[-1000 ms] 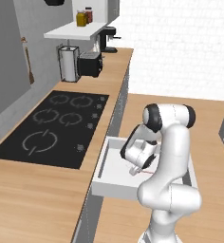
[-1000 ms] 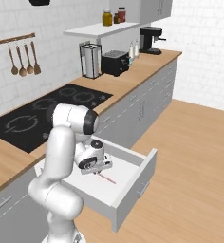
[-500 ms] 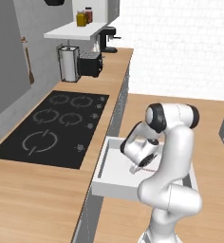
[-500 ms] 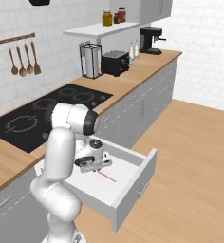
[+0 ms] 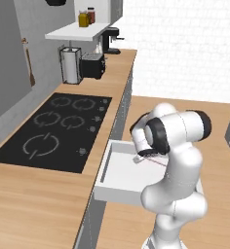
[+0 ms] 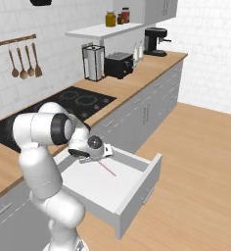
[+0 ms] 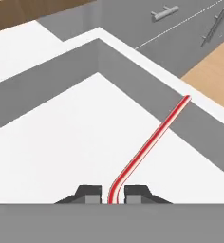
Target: Take a straw from the drawer in front and place it inside the glass cup on the dining counter.
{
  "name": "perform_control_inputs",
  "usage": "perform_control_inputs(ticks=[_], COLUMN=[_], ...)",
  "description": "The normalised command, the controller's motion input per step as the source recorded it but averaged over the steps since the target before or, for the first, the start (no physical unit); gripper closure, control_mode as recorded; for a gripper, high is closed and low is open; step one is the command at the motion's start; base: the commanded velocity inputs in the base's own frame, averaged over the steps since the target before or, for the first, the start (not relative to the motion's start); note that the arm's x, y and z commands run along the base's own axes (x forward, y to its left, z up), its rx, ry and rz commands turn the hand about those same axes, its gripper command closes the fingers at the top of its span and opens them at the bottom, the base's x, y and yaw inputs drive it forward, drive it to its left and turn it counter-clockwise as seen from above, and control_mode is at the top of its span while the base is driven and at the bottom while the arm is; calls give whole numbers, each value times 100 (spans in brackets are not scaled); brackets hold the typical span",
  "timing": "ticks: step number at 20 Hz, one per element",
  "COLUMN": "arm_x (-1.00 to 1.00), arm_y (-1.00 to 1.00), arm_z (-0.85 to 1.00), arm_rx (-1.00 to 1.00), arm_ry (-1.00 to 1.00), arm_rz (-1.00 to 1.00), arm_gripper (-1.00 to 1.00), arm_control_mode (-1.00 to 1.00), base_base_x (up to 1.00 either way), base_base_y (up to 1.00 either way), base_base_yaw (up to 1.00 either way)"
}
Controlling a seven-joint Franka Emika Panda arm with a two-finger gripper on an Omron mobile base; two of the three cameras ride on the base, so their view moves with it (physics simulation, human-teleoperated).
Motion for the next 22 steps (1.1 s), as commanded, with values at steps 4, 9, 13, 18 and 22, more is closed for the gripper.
perform_control_inputs(ticks=[4,9,13,18,22], arm_x=[0,17,16,0,-3], arm_y=[0,-15,-60,-66,-24], arm_z=[100,100,98,80,98], arm_rx=[10,9,7,1,0], arm_ry=[-25,-5,15,11,8], arm_rz=[-25,-11,7,20,21], arm_gripper=[100,100,100,100,100], arm_control_mode=[-100,-100,-100,-100,-100], base_base_x=[0,0,0,0,0], base_base_y=[0,0,0,0,0], base_base_yaw=[0,0,0,0,0])
